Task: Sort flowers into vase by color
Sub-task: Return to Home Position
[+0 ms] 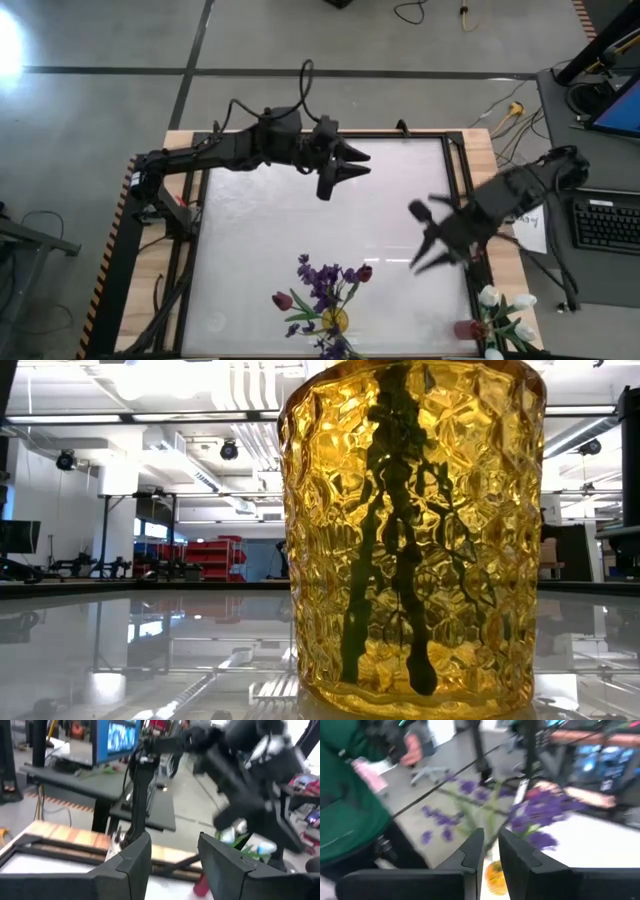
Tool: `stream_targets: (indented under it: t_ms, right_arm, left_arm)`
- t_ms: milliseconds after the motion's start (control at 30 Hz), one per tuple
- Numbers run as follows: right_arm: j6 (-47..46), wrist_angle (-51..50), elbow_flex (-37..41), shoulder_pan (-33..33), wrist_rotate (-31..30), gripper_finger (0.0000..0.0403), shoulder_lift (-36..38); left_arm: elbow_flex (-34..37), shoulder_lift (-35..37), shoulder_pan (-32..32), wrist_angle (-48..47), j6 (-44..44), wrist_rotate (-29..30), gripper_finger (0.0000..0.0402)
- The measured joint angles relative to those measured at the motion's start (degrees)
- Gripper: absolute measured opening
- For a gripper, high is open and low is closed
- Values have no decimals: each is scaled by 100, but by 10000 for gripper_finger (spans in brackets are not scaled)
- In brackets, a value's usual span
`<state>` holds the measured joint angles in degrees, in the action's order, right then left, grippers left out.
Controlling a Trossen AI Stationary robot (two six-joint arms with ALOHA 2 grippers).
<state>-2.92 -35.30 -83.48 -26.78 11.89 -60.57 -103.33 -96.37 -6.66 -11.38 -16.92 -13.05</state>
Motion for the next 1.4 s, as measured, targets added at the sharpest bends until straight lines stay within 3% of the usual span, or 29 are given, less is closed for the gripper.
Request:
stream_targets:
  t_ms: [200, 433, 533, 667, 867, 933, 1033, 1167, 1267, 1400]
  right_arm:
    - [94, 93, 6, 768, -1, 35, 503]
    - [112, 329, 330, 920, 7, 34, 1218]
    - [-15, 380, 499, 920, -115, 34, 1499]
    - [12, -359, 527, 920, -154, 34, 1827]
    - [-1519, -1164, 531, 920, -143, 34, 2086]
    - [-1674, -1124, 547, 920, -151, 34, 2083]
    - [-1088, -968, 635, 920, -156, 34, 2100]
    - [-471, -468, 975, 920, -187, 34, 2126]
    - [-574, 125, 1275, 920, -163, 34, 2198]
    - [-768, 530, 1694, 920, -132, 34, 2318]
  left_arm:
    - [14, 24, -13, -299, 269, -10, 146]
    - [482, 466, -261, -265, 592, -448, 146]
    - [1055, 895, -422, -121, 590, -445, 146]
    - [2111, 1672, -555, 301, 511, -332, 146]
    - [3514, 2870, -577, 576, 7, 901, 146]
    - [3861, 3161, -584, 441, 14, 1010, 146]
    - [4317, 3429, -586, 380, 292, 1020, 146]
    - [4760, 3554, -561, 451, -238, 950, 146]
    - [5211, 3567, -551, 1154, -266, 950, 146]
    - [6017, 3619, -546, 2946, 144, 952, 146]
